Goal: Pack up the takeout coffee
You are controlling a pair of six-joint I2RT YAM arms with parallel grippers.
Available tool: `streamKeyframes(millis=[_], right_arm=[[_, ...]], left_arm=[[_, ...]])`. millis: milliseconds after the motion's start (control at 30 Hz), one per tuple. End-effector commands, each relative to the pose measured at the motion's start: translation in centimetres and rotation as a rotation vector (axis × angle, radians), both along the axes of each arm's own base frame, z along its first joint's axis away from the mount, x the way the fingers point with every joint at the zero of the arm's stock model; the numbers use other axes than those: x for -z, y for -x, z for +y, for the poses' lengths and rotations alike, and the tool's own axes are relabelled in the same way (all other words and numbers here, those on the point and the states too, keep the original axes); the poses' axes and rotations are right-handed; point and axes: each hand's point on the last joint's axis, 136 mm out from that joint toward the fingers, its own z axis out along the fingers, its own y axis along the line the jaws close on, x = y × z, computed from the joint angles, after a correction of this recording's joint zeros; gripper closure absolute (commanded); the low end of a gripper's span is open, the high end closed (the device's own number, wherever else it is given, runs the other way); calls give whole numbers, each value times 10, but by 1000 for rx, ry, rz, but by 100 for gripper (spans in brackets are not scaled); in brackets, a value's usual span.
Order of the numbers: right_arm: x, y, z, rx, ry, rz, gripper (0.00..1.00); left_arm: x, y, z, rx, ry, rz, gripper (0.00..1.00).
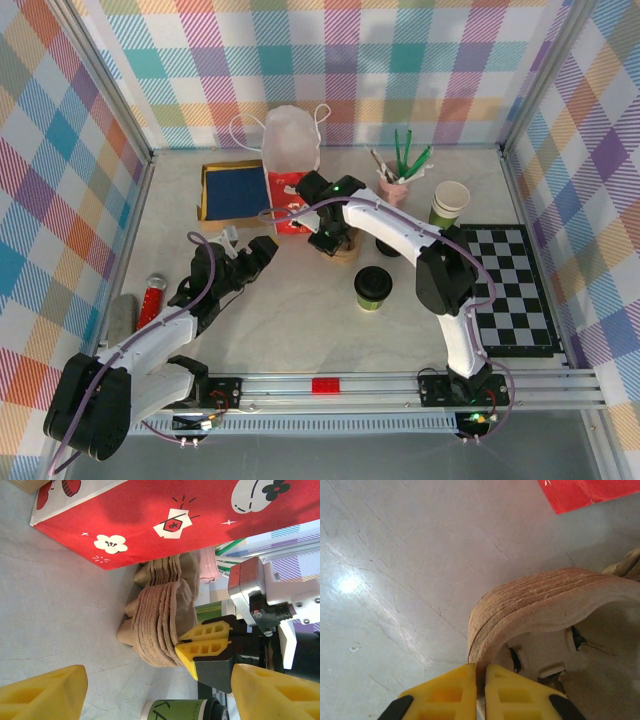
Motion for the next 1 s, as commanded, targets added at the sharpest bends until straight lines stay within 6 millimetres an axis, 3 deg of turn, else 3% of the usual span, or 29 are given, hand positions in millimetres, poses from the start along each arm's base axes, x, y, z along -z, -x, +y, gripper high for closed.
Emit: streamKeyframes(millis=[0, 200, 533, 633, 767, 833, 967], right_arm=[[-6, 4, 0, -18, 9, 5, 91], [-15, 2, -1, -14, 20, -31, 100], [-85, -25, -1, -18, 39, -426, 100], [-95, -28, -6, -14, 50, -477, 100], [-122, -28, -6, -17, 31, -556, 100], [-119, -26, -3, -24, 18, -531, 100], [-95, -15, 3, -31, 3, -439, 100]], left_arm=[[-5, -2, 5, -11, -9, -22, 24], [-4, -2, 4, -3, -13, -20, 24], [-4, -2, 3, 6, -24, -21, 24], [-5, -2, 2, 9, -22, -25, 24], [-5, 0, -1, 24, -25, -29, 24], [-7, 1, -7, 48, -37, -41, 24], [-11, 2, -28, 115, -80, -56, 23]])
